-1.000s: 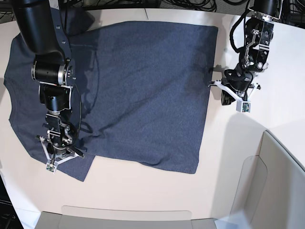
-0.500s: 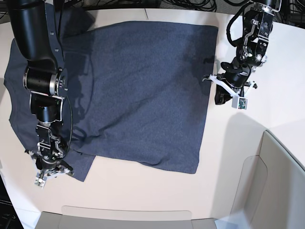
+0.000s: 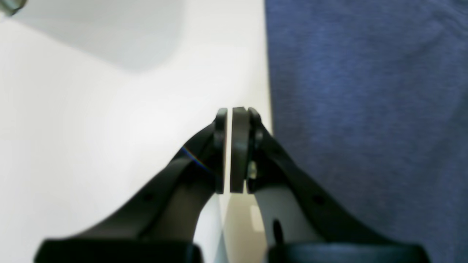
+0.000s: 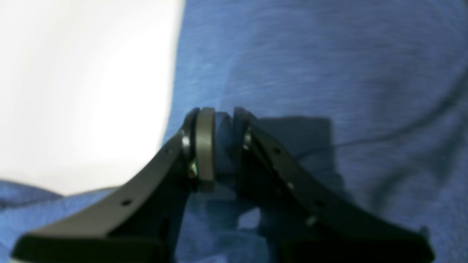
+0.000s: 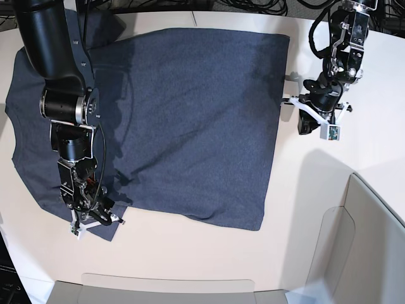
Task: Layout the t-shirt on the table in an organized manner, then fold the t-shirt properly
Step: 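Hold the hem corner with the right gripper and smooth it outward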
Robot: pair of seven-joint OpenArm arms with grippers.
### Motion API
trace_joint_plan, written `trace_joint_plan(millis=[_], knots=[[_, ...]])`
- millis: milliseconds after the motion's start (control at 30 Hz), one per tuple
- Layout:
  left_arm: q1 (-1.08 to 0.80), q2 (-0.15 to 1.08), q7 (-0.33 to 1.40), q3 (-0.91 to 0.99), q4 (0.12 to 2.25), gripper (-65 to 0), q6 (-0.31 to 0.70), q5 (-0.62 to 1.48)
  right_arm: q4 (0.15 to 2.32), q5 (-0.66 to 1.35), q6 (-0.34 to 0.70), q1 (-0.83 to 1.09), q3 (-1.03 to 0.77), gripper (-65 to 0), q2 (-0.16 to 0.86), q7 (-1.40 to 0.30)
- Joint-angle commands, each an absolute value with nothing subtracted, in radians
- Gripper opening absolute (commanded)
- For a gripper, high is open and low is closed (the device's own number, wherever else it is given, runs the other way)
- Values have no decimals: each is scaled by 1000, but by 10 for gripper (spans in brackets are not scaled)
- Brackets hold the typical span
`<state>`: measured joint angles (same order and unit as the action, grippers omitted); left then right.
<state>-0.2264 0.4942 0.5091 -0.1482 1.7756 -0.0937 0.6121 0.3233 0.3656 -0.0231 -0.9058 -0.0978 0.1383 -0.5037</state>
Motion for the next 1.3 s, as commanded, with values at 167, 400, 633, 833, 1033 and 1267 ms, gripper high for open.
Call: trace_joint_plan(millis=[167,400,633,833,1033,1267], knots=[[-248,509,486,-139,1794,-642,-90,611,337,381,-13,-918,-99,-557,173,-443],[-272,509,486,-139,1794,-642,-90,611,335,378,-107,-917,-97,-555,217,-282],[-306,509,486,-139,1794,-642,-90,611,335,378,-119,-937,-94,-555,248,-120],[-315,509,486,-137,1794,-642,-90,611,343,378,-119,-983,-93,-558,254,-476],[-366,509,486,-85,1794,-642,-90,611,338,231,-120,-1007,-10,-557,229,-641],[-404,509,486,-61,1794,-642,-90,613,338,84,-119,-987,1,-554,203,-634]])
